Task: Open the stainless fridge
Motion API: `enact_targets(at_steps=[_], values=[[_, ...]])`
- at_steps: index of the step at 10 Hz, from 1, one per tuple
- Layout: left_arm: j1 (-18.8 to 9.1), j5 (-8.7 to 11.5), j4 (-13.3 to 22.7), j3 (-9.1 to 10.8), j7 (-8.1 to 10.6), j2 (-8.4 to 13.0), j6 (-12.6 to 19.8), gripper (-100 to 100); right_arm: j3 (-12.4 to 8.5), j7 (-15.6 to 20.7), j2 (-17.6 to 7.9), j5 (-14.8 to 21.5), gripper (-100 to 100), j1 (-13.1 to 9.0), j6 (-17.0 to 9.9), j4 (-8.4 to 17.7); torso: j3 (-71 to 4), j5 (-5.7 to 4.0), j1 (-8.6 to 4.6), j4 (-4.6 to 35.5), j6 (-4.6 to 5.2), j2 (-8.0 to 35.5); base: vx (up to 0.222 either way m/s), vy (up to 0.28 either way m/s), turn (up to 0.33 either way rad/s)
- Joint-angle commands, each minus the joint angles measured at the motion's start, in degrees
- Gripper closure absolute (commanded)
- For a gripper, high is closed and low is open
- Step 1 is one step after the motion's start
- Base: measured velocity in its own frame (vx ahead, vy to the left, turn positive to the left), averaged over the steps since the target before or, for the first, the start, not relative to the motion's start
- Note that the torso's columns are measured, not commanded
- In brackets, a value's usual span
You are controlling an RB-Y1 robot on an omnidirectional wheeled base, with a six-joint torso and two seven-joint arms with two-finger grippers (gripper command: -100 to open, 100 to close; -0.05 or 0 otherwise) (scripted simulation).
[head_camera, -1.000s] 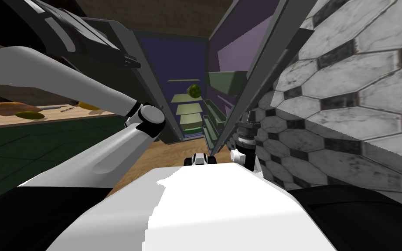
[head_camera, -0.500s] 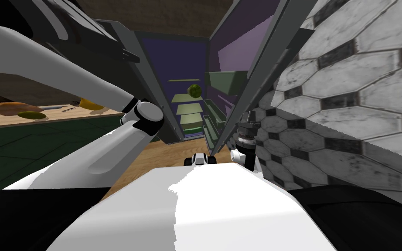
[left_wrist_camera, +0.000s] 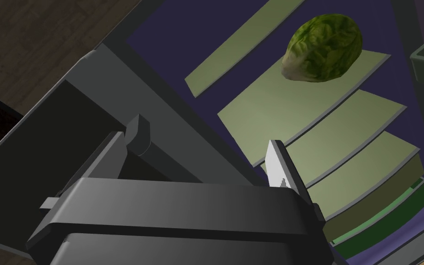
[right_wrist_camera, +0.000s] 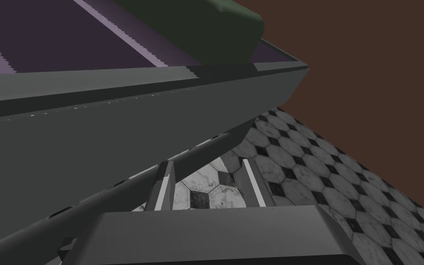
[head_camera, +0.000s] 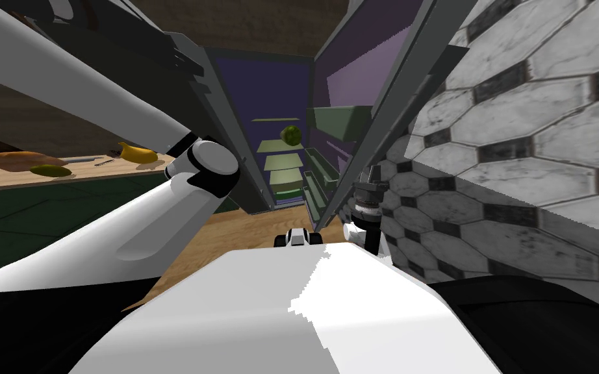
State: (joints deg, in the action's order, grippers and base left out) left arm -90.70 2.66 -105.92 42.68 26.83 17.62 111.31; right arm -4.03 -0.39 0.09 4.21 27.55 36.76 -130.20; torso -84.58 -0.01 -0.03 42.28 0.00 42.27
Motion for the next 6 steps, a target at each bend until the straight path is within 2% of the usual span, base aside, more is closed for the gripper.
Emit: enact_targets(at_steps=[1, 6], values=[[-0.12, -0.03, 0.21, -0.05, 0.08, 0.08, -0.11, 0, 0.00, 0.00, 0.00, 0.00, 0, 0.00, 0.00, 0.00, -0.01, 0.00, -0.02, -0.01, 0.00, -0.02, 0.000, 0.000, 0.000], [-0.11, -0.03, 0.18, -0.04, 0.07, 0.07, -0.10, 0, 0.00, 0.00, 0.00, 0.00, 0, 0.00, 0.00, 0.00, 0.01, 0.01, 0.03, 0.00, 0.00, 0.02, 0.000, 0.000, 0.000]])
